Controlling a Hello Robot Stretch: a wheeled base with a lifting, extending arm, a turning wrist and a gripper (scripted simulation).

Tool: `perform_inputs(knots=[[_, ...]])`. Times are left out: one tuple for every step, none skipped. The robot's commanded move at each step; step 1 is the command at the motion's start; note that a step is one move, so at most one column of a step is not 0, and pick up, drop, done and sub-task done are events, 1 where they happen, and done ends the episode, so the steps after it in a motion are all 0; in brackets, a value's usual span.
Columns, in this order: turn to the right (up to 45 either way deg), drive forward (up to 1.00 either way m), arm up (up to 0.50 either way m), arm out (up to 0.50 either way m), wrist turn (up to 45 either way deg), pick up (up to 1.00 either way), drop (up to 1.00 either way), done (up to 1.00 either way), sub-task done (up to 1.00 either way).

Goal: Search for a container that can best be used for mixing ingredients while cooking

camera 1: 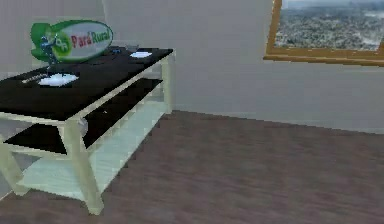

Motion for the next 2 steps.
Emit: perform_inputs(knots=[[0.0, 1.0, 0.0, 0.0, 0.0, 0.0, 0.0, 0.0, 0.0], [3.0, 0.0, 0.0, 0.0, 0.0, 0.0, 0.0, 0.0, 0.0]])
